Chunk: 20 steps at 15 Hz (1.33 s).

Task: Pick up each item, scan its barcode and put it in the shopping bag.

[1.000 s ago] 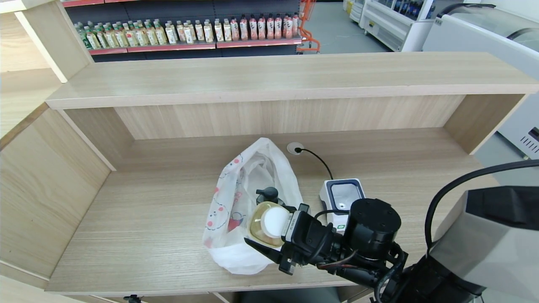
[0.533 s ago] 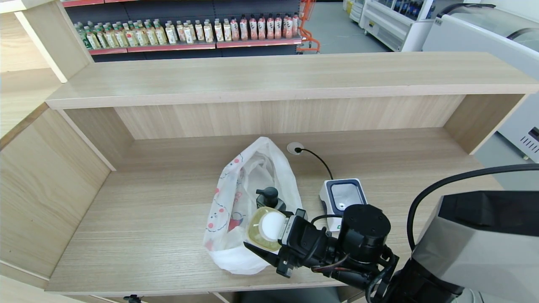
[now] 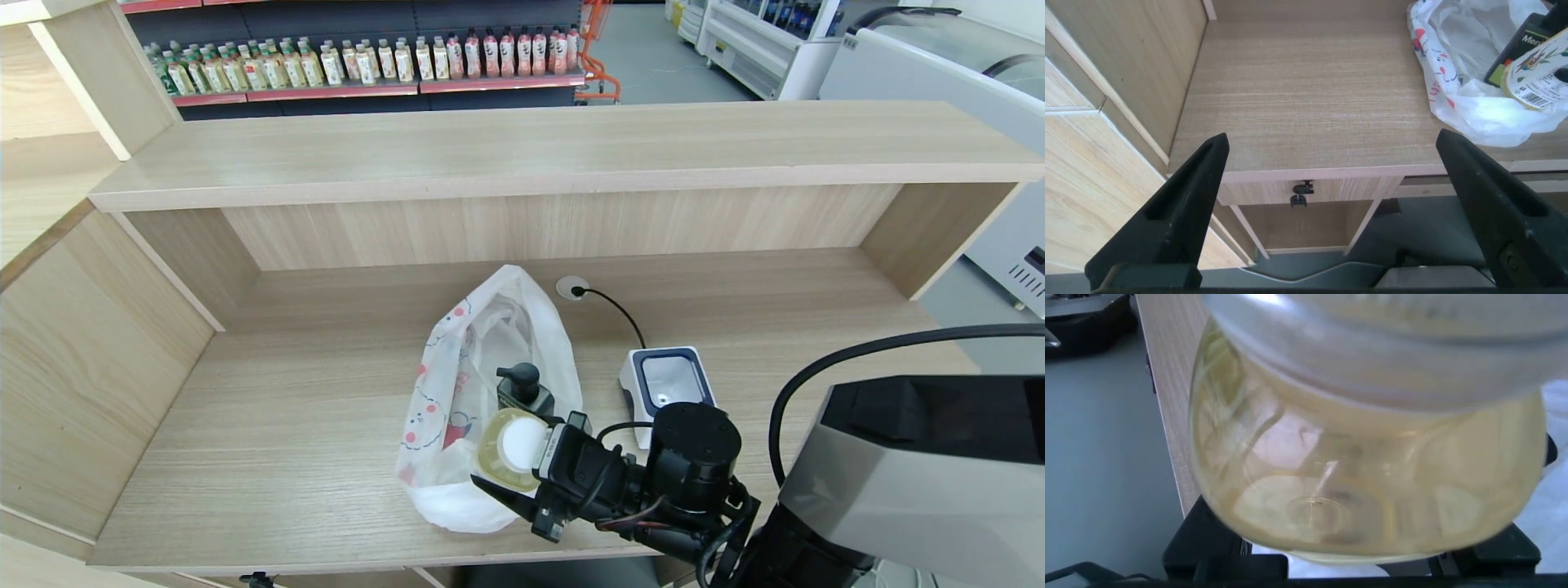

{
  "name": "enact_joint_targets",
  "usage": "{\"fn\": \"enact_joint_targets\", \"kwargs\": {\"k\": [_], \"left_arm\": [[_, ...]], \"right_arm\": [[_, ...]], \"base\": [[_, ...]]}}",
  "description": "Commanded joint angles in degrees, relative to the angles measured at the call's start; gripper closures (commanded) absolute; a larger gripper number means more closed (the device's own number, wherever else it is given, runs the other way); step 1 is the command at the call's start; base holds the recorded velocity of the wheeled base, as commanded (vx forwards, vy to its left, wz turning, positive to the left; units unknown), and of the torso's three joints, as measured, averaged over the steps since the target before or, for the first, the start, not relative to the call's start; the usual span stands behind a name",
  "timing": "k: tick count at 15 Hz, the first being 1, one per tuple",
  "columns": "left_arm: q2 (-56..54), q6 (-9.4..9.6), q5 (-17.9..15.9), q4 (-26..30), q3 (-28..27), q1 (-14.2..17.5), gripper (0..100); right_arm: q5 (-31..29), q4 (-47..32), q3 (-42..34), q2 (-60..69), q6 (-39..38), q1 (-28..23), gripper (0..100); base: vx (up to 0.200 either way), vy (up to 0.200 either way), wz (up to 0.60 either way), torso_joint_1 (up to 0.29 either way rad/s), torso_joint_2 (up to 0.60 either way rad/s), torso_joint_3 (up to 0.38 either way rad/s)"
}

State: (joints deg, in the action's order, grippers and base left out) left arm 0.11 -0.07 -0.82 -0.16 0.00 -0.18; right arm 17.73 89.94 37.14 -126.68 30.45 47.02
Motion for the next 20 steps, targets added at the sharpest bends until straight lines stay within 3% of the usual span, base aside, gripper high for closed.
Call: {"fn": "enact_joint_targets", "kwargs": {"k": [1, 6, 7, 13, 17, 20], "left_arm": [[-0.02, -0.01, 0.03, -0.02, 0.00, 0.01, 0], [-0.02, -0.01, 0.03, -0.02, 0.00, 0.01, 0], [-0.02, -0.01, 0.03, -0.02, 0.00, 0.01, 0], [-0.02, -0.01, -0.06, -0.02, 0.00, 0.01, 0], [-0.02, -0.01, -0.06, -0.02, 0.00, 0.01, 0], [-0.02, -0.01, -0.06, -0.02, 0.00, 0.01, 0]], "right_arm": [[0.03, 0.06, -0.05, -0.58, 0.05, 0.00, 100], [0.03, 0.06, -0.58, -0.84, -0.22, -1.14, 100], [0.12, 0.06, -0.85, -0.93, -0.48, -1.67, 0], [0.12, 0.06, -1.20, 3.11, -1.10, -1.67, 0], [0.20, -0.82, -7.00, 14.01, -1.01, -1.14, 0], [0.20, -11.90, -9.90, 27.46, -1.89, -1.23, 0]], "base": [[0.000, 0.000, 0.00, 0.000, 0.00, 0.000], [0.000, 0.000, 0.00, 0.000, 0.00, 0.000], [0.000, 0.000, 0.00, 0.000, 0.00, 0.000], [0.000, 0.000, 0.00, 0.000, 0.00, 0.000], [0.000, 0.000, 0.00, 0.000, 0.00, 0.000], [0.000, 0.000, 0.00, 0.000, 0.00, 0.000]]}}
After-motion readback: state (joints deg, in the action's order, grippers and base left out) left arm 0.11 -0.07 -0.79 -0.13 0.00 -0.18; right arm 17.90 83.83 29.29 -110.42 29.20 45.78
